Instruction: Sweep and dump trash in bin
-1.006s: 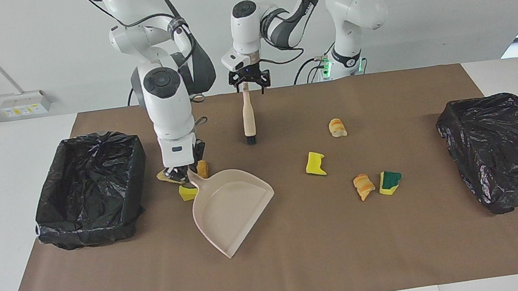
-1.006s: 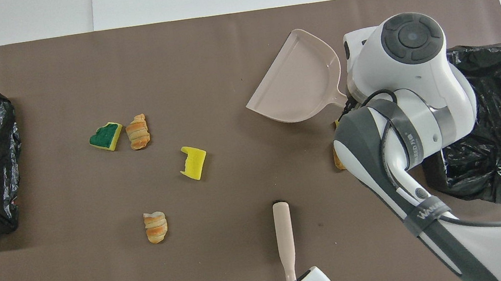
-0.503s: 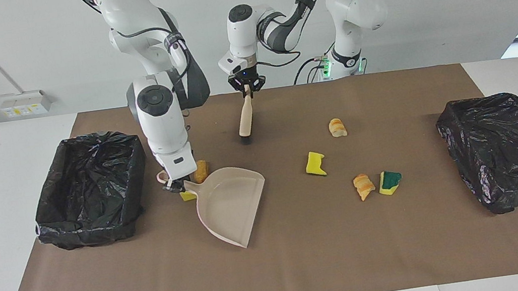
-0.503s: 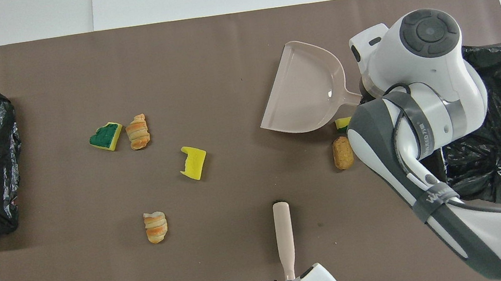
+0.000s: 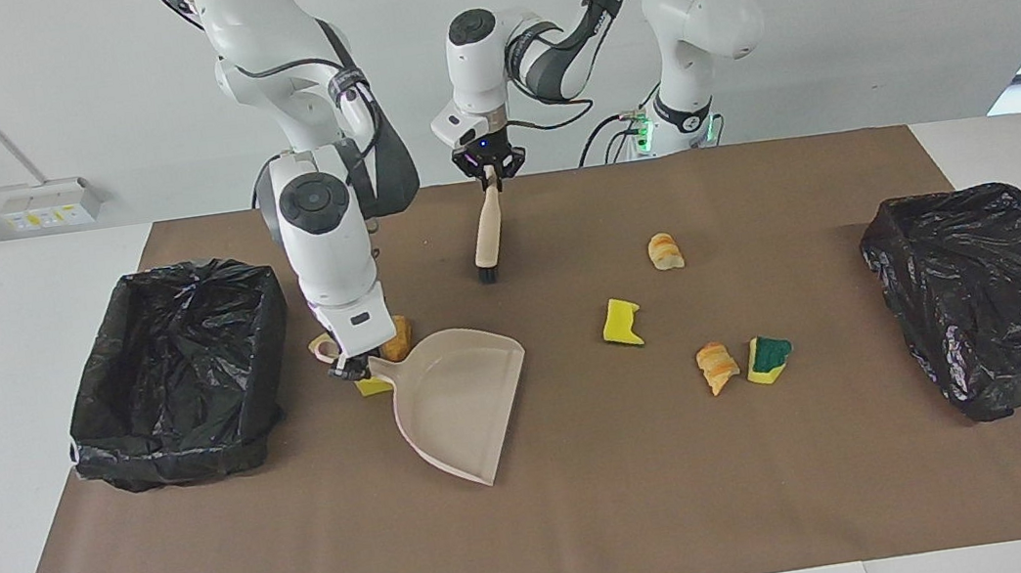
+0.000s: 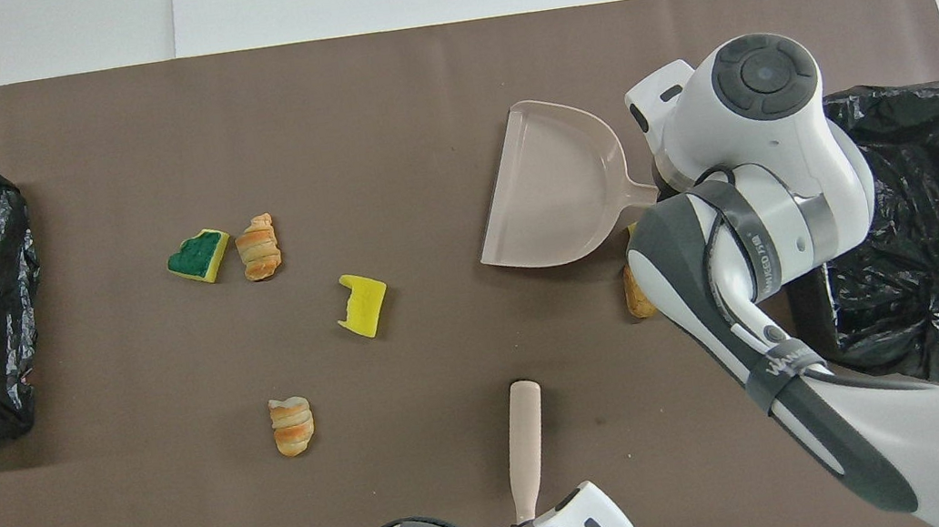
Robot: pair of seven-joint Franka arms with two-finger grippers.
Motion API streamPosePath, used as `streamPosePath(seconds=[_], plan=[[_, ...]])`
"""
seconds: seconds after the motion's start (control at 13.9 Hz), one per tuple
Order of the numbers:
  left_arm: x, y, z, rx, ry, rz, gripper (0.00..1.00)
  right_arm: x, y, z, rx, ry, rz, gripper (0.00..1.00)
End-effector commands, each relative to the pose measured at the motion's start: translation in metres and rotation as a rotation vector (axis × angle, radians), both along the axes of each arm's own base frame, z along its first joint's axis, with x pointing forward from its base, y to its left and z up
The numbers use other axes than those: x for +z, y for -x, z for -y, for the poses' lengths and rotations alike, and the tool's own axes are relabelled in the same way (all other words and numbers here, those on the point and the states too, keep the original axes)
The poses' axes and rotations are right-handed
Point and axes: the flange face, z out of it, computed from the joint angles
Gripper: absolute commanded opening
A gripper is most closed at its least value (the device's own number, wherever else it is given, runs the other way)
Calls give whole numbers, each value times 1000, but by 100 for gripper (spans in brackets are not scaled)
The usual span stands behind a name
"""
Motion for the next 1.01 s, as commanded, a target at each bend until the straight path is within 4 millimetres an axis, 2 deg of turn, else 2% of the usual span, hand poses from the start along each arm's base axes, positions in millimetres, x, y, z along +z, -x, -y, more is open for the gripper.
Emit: streamPosePath(seconds=[0.0, 0.29, 0.36, 0.5, 0.79, 0.93], plan=[[14, -45, -46, 98, -44, 22, 0, -18, 18, -21, 57, 14, -40, 0], [26, -129, -130, 165, -46, 26, 0, -18, 31, -45, 85, 0, -57, 0], [28, -147, -151, 161, -45, 25, 0, -17, 37, -60, 110, 0, -57, 0], [33, -182, -197, 153, -69, 50, 0, -17, 52, -77, 132, 5, -64, 0], [41, -253, -290, 113, -65, 52, 0, -22, 70, -82, 131, 6, -65, 0], [35, -274, -324, 80, -42, 78, 0, -27, 72, -86, 137, 8, -73, 0]])
